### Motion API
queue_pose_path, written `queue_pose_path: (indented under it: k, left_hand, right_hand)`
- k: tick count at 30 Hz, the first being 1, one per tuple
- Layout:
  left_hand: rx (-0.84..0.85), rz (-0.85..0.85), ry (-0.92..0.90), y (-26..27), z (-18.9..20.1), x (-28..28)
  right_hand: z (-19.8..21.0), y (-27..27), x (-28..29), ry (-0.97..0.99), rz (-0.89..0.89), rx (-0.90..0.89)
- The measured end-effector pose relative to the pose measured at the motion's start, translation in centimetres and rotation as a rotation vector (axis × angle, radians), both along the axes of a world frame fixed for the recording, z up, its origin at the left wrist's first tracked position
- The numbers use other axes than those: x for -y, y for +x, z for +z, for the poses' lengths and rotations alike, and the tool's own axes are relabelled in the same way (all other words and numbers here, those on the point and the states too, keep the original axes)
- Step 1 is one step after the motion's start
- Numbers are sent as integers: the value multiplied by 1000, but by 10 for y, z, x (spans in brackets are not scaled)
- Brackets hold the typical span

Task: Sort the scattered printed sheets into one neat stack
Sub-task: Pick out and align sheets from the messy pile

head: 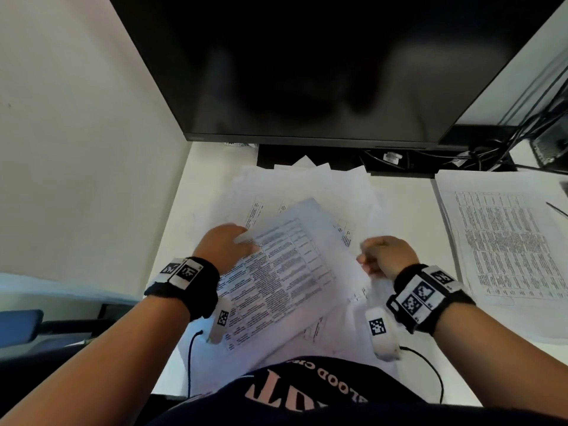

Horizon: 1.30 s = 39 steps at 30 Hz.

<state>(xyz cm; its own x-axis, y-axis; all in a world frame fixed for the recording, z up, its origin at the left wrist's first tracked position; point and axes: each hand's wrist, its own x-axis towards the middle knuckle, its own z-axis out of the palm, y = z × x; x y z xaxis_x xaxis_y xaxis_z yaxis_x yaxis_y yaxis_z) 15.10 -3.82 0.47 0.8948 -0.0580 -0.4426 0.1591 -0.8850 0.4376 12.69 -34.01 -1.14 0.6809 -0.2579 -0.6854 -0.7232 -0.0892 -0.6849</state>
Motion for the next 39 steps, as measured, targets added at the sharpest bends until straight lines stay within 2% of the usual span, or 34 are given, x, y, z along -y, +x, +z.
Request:
queue_pose_path:
  k: [2, 4, 7, 10, 11, 13, 15, 18, 21, 23, 25, 27, 30, 32, 35, 39]
  left_hand:
    - [26, 108, -61, 4, -6, -5]
    - [-14, 181, -142, 3, -7, -2]
    - [-101, 202, -280, -2, -11, 11]
    - [-47, 225, -362, -11, -12, 20]
    - [-25, 257, -394, -13, -11, 21]
    - [32, 346, -448, -16, -9, 19]
    - [99, 447, -395, -16, -9, 11]
    - [175, 539, -246, -14, -13, -2]
    - [209, 506, -141, -9, -19, -4]
    - [170, 516, -196, -9, -24, 1]
    - [141, 559, -332, -12, -29, 5]
    - [159, 602, -438, -15, -31, 6]
    - [183, 695, -555, -24, -23, 3]
    - [223, 709, -515, -31, -21, -6]
    - [236, 709, -411, -42, -21, -24]
    - [225, 738, -427, -58, -28, -38]
  right_hand:
    - [-7, 3, -4, -99, 98, -2]
    - [-7, 9, -11, -174, 111, 9]
    - [-11, 18, -17, -258, 134, 86]
    - [-13, 20, -20, -393, 118, 143]
    - [-10, 19, -20, -414, 96, 157]
    - [-5, 16, -20, -327, 39, 191]
    - [-2, 13, -18, -251, 80, 175]
    - [-4, 9, -19, -238, 196, 119]
    - [-6, 6, -31, -165, 198, 93]
    - [-7, 6, -42, -94, 185, 73]
    - [-8, 6, -49, -113, 238, 57]
    - [-6, 5, -54, -157, 328, 55]
    - [-3, 5, -48, -118, 319, 85]
    - [-2, 8, -38, -201, 274, 125]
    - [-1, 13, -21, -446, 280, 159]
    - [-9, 12, -21, -438, 388, 42]
